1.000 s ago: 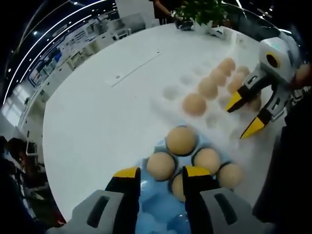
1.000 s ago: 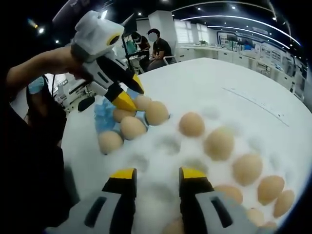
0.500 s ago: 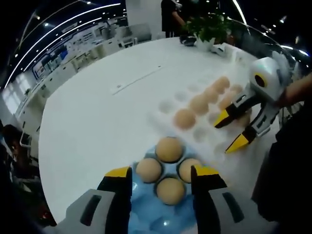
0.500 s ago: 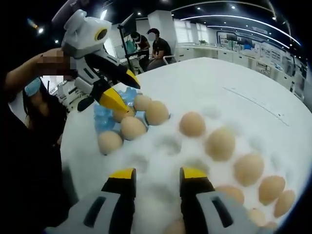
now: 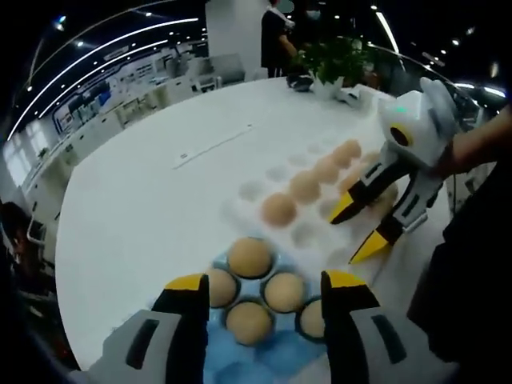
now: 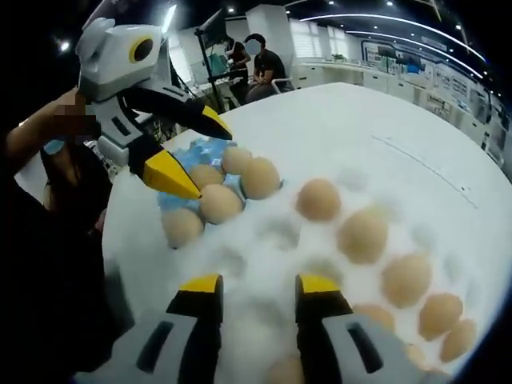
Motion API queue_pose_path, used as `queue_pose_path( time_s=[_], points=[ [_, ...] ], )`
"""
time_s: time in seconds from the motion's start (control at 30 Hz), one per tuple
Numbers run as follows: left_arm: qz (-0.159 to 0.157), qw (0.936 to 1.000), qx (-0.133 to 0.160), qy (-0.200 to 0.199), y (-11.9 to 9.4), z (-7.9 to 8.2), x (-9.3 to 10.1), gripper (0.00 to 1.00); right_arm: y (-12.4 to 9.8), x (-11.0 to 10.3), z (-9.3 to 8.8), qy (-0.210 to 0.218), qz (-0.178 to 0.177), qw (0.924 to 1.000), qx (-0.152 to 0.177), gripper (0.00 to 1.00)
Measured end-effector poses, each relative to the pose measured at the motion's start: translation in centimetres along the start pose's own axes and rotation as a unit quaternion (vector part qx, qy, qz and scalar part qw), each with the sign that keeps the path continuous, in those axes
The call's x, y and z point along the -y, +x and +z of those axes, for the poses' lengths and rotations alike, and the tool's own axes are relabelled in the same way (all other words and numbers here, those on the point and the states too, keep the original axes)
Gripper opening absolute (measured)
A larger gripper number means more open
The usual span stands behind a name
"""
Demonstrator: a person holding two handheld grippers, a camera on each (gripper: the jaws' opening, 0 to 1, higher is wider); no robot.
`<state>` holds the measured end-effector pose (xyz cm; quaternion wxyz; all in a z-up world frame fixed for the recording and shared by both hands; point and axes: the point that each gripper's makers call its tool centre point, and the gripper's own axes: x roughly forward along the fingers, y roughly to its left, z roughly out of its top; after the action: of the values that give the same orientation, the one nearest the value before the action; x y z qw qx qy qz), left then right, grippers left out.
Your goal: Place the egg into an empty slot of the egg tray after lifting it from the table, then release the egg inside the slot.
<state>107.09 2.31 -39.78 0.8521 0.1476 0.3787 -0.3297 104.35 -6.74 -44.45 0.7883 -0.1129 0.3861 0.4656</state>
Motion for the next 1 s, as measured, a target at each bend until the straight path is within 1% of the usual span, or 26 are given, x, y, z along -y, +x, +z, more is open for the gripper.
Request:
queue_pose_path(
  time_s=[0.1,0.3,0.47,0.53,0.7,0.87,1.0],
  points=[
    [-0.001,1.0000,0.004,-0.005,0.0,-0.2,0.4,0.59,-0.5,0.0,-0.1,-0.004,0.000,1.0000,-0.006,0.36],
    [-0.004,0.9999,0.003,-0.009,0.1,-0.6,1.4,0.63,-1.8,0.7,-0.3,-0.006,-0.008,0.9999,-0.014,0.35],
    [-0.009,0.9999,0.005,-0.013,0.3,-1.0,1.9,0.65,-2.8,1.3,0.3,0.000,-0.013,0.9999,-0.003,0.34],
    [-0.009,0.9999,0.001,-0.012,0.3,-1.2,2.0,0.65,-3.1,1.6,0.7,-0.002,-0.019,0.9998,0.001,0.33],
    [-0.011,0.9998,0.003,-0.016,0.3,-1.2,2.0,0.66,-3.9,2.0,1.5,-0.002,-0.026,0.9996,0.012,0.33],
    [-0.014,0.9997,-0.001,-0.020,0.4,-1.5,2.2,0.66,-4.7,2.9,1.2,0.003,-0.036,0.9992,0.015,0.33],
    [-0.016,0.9997,0.000,-0.020,0.5,-1.4,2.5,0.66,-5.3,3.3,0.8,-0.003,-0.046,0.9988,0.014,0.32]
  ],
)
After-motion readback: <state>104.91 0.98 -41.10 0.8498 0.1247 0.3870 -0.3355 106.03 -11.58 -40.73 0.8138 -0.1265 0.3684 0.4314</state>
